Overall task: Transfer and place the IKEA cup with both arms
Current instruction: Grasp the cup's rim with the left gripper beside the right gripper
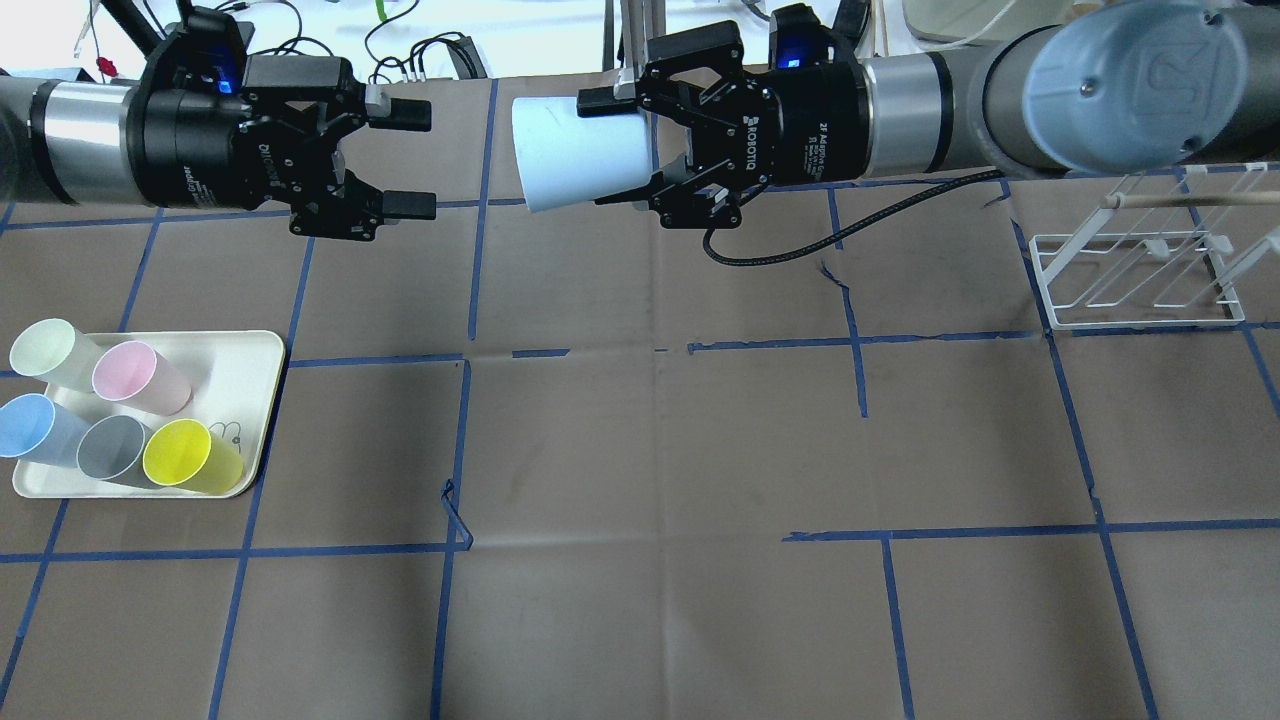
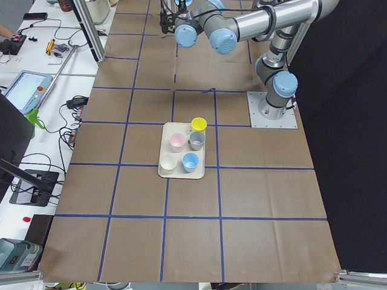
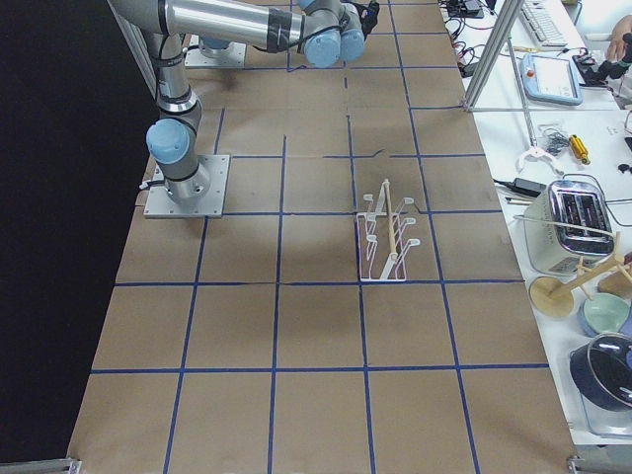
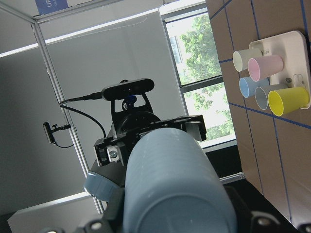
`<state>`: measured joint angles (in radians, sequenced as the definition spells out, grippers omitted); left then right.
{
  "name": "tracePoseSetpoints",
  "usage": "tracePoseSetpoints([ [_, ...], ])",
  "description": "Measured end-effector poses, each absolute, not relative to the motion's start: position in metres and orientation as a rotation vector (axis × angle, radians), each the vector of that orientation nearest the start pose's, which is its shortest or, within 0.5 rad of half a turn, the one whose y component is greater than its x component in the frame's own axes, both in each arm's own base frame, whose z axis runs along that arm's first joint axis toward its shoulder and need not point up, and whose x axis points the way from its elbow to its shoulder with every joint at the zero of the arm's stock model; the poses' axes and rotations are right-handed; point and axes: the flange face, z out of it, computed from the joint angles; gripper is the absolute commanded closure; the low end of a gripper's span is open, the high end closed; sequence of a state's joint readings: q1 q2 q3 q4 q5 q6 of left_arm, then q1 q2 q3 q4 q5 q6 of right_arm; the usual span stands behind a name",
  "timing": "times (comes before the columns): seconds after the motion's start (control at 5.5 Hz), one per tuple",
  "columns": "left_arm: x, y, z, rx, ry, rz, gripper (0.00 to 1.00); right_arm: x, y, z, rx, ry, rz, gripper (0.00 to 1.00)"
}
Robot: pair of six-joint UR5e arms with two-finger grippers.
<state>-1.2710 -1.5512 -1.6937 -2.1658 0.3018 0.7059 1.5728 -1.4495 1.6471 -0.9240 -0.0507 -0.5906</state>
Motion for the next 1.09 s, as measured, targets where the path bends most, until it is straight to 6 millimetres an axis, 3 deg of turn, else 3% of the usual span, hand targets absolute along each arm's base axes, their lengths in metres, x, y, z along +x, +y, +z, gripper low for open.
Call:
tracePoseSetpoints([
  [0.18, -0.110, -0.486, 0.473, 0.108, -1.746, 0.071, 0.04, 0.234, -0.495, 0.429, 0.174, 1.597, 0.228, 0.58],
  [0.36, -0.123, -0.485, 0.482, 0.112, -1.721, 0.066, 0.18, 0.235, -0.494, 0.429, 0.174, 1.597, 0.228, 0.58],
  [0.55, -0.132, -0.483, 0.485, 0.103, -1.716, 0.056, 0.62, 0.235, -0.493, 0.429, 0.173, 1.597, 0.228, 0.58],
  [0.73, -0.138, -0.481, 0.486, 0.089, -1.718, 0.046, 0.85, 0.236, -0.493, 0.429, 0.172, 1.597, 0.228, 0.58],
  [0.91, -0.138, -0.480, 0.483, 0.090, -1.721, 0.039, 0.99, 0.236, -0.493, 0.430, 0.171, 1.597, 0.228, 0.58],
  [1.09, -0.137, -0.479, 0.479, 0.099, -1.721, 0.032, 1.00, 0.236, -0.493, 0.430, 0.170, 1.597, 0.228, 0.57],
])
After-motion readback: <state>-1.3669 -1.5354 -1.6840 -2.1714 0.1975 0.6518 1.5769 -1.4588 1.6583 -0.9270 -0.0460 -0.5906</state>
